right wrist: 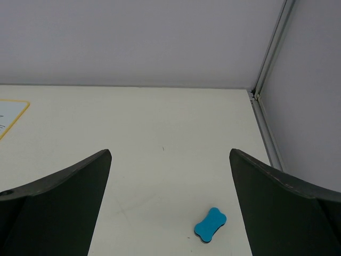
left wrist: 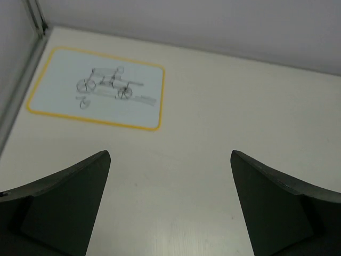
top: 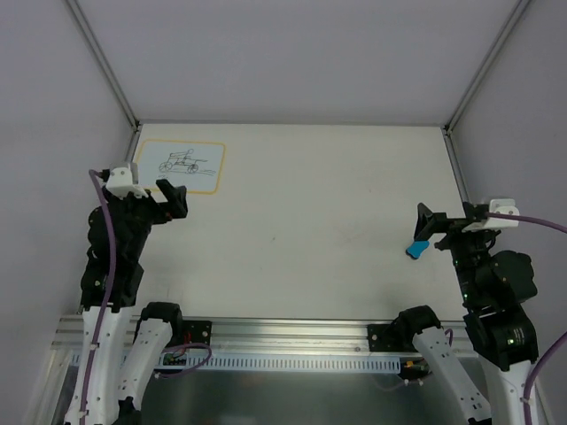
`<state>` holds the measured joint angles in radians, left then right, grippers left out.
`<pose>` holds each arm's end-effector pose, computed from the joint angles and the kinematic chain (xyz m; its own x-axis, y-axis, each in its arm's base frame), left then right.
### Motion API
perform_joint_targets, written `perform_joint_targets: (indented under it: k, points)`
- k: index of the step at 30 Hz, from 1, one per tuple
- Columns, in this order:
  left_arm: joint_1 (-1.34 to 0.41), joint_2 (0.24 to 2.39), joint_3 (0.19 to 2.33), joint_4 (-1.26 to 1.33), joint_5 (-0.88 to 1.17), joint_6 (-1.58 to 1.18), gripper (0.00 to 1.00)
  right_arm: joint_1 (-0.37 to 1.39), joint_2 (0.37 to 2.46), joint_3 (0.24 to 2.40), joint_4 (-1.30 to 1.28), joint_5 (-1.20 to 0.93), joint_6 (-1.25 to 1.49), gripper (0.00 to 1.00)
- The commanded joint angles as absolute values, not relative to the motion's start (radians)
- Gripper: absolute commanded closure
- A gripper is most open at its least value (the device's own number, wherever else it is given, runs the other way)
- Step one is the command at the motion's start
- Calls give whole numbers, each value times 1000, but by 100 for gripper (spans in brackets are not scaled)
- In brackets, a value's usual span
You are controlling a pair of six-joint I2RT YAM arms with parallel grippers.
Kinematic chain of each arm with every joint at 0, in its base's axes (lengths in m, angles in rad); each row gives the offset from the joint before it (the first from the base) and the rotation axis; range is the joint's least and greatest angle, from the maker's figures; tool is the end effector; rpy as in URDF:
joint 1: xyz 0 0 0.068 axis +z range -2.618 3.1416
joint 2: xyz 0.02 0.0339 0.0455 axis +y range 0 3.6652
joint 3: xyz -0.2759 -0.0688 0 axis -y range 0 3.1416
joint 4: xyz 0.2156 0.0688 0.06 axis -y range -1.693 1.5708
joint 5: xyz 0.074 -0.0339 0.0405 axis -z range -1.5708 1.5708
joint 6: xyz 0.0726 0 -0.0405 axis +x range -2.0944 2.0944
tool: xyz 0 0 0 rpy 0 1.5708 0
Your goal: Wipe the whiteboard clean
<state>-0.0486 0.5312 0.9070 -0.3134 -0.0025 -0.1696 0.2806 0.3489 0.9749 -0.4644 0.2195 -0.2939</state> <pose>0.1068 -0.0050 0.3973 0.0536 -0.1716 -0.9837 0.0559 0.9841 -0.1686 0.0459 -0.0032 0.4061 0.1665 -0.2463 -0.9548 -0.0163 0.9675 -0.2524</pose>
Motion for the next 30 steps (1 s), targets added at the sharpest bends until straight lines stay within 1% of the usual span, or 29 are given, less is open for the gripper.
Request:
perform_joint_targets:
  k: [1,11,20,26,27,29,30]
  points:
    - [-34,473,867,-273,52,-290,1,285,279,982,-360,215,-265,1]
    - [-34,457,893,-377,37,-293,1,287,259,957,-376,181,-238,1]
    - [-34,531,885,-419,58,-322,1,285,259,911,-385,123,-196,1]
    - [-34,716,911,-420,94,-386,1,287,285,887,-387,60,-161,1]
    - [-34,788,920,-420,103,-397,1,287,287,884,-388,52,-158,1]
    - [-34,863,954,-419,106,-422,1,287,293,871,-388,34,-147,1]
    - [-35,943,968,-419,110,-431,1,285,293,867,-388,25,-144,1]
